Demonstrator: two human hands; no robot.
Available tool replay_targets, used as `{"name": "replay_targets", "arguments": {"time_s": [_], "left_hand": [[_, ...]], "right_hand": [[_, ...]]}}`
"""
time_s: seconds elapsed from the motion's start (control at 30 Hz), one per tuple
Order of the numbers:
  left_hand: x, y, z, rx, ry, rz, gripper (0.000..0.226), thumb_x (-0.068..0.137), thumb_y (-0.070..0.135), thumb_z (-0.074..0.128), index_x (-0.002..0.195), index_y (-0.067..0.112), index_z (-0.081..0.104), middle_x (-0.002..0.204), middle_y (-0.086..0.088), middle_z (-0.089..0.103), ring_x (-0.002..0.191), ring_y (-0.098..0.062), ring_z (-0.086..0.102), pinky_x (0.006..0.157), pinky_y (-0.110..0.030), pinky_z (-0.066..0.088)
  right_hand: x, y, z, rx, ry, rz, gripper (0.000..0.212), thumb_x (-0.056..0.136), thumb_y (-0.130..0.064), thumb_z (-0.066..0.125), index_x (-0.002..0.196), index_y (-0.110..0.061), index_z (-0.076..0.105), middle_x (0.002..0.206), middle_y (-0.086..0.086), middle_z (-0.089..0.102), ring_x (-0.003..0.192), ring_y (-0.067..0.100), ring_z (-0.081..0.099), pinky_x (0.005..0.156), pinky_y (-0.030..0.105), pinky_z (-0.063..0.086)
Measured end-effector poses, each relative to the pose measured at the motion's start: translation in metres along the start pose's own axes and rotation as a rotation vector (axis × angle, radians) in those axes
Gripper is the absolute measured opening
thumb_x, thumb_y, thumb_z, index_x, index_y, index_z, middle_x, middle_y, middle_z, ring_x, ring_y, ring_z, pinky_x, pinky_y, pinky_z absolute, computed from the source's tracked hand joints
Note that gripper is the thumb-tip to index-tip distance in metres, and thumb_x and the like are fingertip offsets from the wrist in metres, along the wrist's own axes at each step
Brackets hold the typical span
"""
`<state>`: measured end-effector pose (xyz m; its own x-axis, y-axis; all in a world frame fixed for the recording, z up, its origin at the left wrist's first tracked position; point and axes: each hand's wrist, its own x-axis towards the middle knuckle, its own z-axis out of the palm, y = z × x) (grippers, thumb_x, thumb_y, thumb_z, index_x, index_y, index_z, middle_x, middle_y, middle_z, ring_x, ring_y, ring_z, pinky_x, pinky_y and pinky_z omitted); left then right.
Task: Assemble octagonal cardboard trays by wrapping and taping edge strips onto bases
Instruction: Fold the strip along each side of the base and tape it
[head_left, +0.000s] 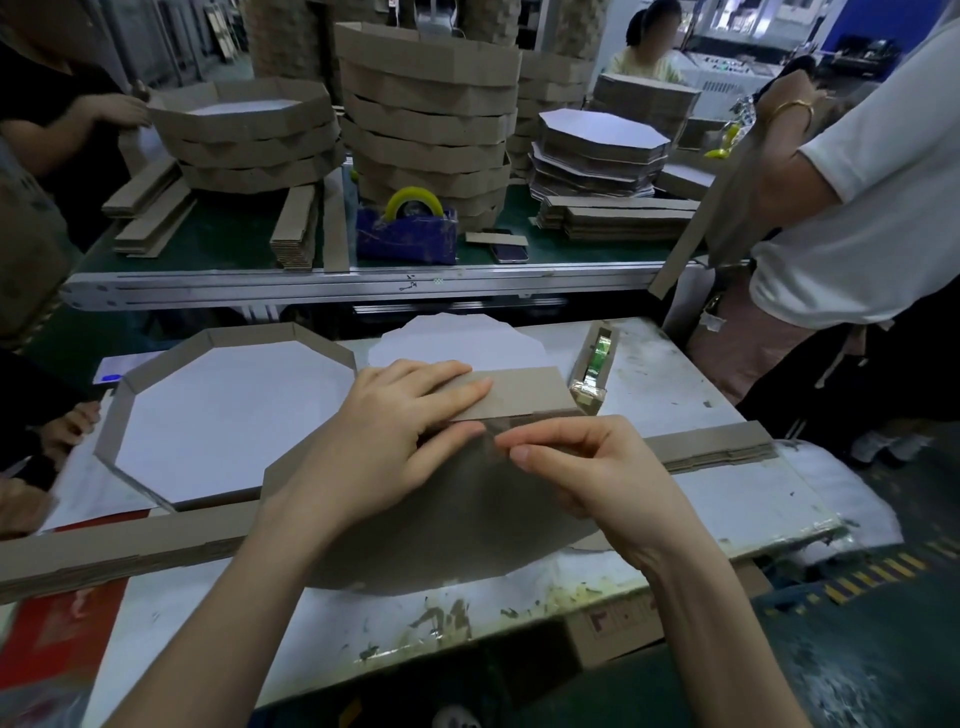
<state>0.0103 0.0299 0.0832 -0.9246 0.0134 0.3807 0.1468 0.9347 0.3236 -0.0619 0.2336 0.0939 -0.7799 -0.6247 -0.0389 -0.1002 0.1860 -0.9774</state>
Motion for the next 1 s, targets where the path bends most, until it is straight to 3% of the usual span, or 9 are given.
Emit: {"name": "replay_targets", "arguments": {"time_s": [0.13, 0.27, 0.37, 0.5, 0.6, 0.7, 0.77, 0.87, 1.0], "left_hand": [[0.002, -0.004, 0.002, 0.010, -0.011, 0.016, 0.051, 0.095, 0.049, 0.040, 0.137, 0.026, 0.055, 0.140, 0.003, 0.054, 0.125, -0.020, 0.050, 0.099, -0.042, 0.038], [0.006, -0.006, 0.000, 0.017, -0.063, 0.023, 0.049, 0.096, 0.044, 0.039, 0.143, 0.033, 0.045, 0.144, 0.003, 0.049, 0.127, -0.020, 0.046, 0.100, -0.041, 0.036], [0.006, -0.007, -0.002, 0.008, -0.101, 0.030, 0.043, 0.097, 0.041, 0.036, 0.139, 0.049, 0.042, 0.145, 0.005, 0.046, 0.128, -0.017, 0.042, 0.100, -0.040, 0.033], [0.010, 0.002, -0.001, -0.103, -0.001, -0.072, 0.041, 0.090, 0.063, 0.033, 0.123, 0.055, 0.057, 0.137, 0.011, 0.055, 0.125, -0.010, 0.045, 0.102, -0.036, 0.032], [0.018, 0.011, 0.004, -0.102, 0.092, -0.151, 0.033, 0.084, 0.066, 0.049, 0.108, 0.051, 0.068, 0.128, 0.010, 0.063, 0.119, -0.011, 0.052, 0.098, -0.034, 0.035], [0.020, 0.009, 0.007, -0.054, 0.129, -0.155, 0.027, 0.084, 0.058, 0.062, 0.107, 0.047, 0.070, 0.123, 0.007, 0.066, 0.112, -0.017, 0.057, 0.092, -0.036, 0.038], [0.020, 0.005, 0.007, -0.031, 0.129, -0.157, 0.027, 0.084, 0.057, 0.062, 0.109, 0.047, 0.069, 0.122, 0.006, 0.067, 0.108, -0.019, 0.059, 0.089, -0.035, 0.039], [0.022, 0.003, 0.006, 0.037, 0.098, -0.143, 0.036, 0.083, 0.061, 0.052, 0.112, 0.048, 0.067, 0.121, 0.007, 0.067, 0.106, -0.019, 0.060, 0.085, -0.035, 0.040], [0.022, -0.002, 0.007, 0.093, 0.075, -0.104, 0.040, 0.083, 0.057, 0.054, 0.118, 0.044, 0.066, 0.123, 0.006, 0.066, 0.108, -0.021, 0.061, 0.085, -0.038, 0.043]], "right_hand": [[0.001, 0.008, 0.003, 0.033, 0.003, 0.059, 0.017, 0.089, -0.014, 0.071, 0.091, -0.028, 0.082, 0.058, -0.009, 0.063, 0.043, 0.002, 0.040, 0.043, 0.012, 0.032], [0.004, 0.012, 0.007, 0.092, 0.032, 0.085, 0.017, 0.088, -0.014, 0.072, 0.091, -0.027, 0.082, 0.071, 0.010, 0.069, 0.044, 0.004, 0.040, 0.043, 0.014, 0.033], [0.007, 0.014, 0.011, 0.090, 0.088, 0.080, 0.019, 0.087, -0.014, 0.073, 0.088, -0.030, 0.082, 0.062, -0.002, 0.067, 0.044, 0.003, 0.041, 0.043, 0.013, 0.033], [0.009, 0.016, 0.014, 0.043, 0.111, 0.032, 0.022, 0.089, -0.015, 0.072, 0.089, -0.034, 0.081, 0.062, -0.016, 0.068, 0.050, -0.004, 0.053, 0.047, 0.008, 0.036], [0.014, 0.016, 0.012, 0.051, 0.115, 0.015, 0.022, 0.088, -0.013, 0.072, 0.088, -0.033, 0.082, 0.066, -0.016, 0.070, 0.055, -0.008, 0.056, 0.049, 0.006, 0.038], [0.017, 0.021, 0.013, -0.102, 0.137, 0.032, 0.021, 0.085, -0.007, 0.071, 0.079, -0.024, 0.083, 0.071, -0.012, 0.074, 0.064, -0.008, 0.061, 0.055, 0.005, 0.040], [0.016, 0.030, 0.014, -0.107, 0.208, 0.022, 0.023, 0.084, -0.002, 0.067, 0.074, -0.018, 0.081, 0.062, -0.003, 0.072, 0.056, -0.003, 0.061, 0.055, 0.006, 0.040], [0.020, 0.029, 0.005, 0.105, 0.379, -0.115, 0.026, 0.088, 0.000, 0.062, 0.076, -0.017, 0.077, 0.045, 0.001, 0.056, 0.041, 0.005, 0.048, 0.047, 0.010, 0.037], [0.046, 0.020, -0.019, 0.068, 0.570, -0.341, 0.023, 0.087, -0.014, 0.060, 0.082, -0.030, 0.074, 0.053, -0.006, 0.056, 0.052, 0.009, 0.049, 0.054, 0.018, 0.040]]}}
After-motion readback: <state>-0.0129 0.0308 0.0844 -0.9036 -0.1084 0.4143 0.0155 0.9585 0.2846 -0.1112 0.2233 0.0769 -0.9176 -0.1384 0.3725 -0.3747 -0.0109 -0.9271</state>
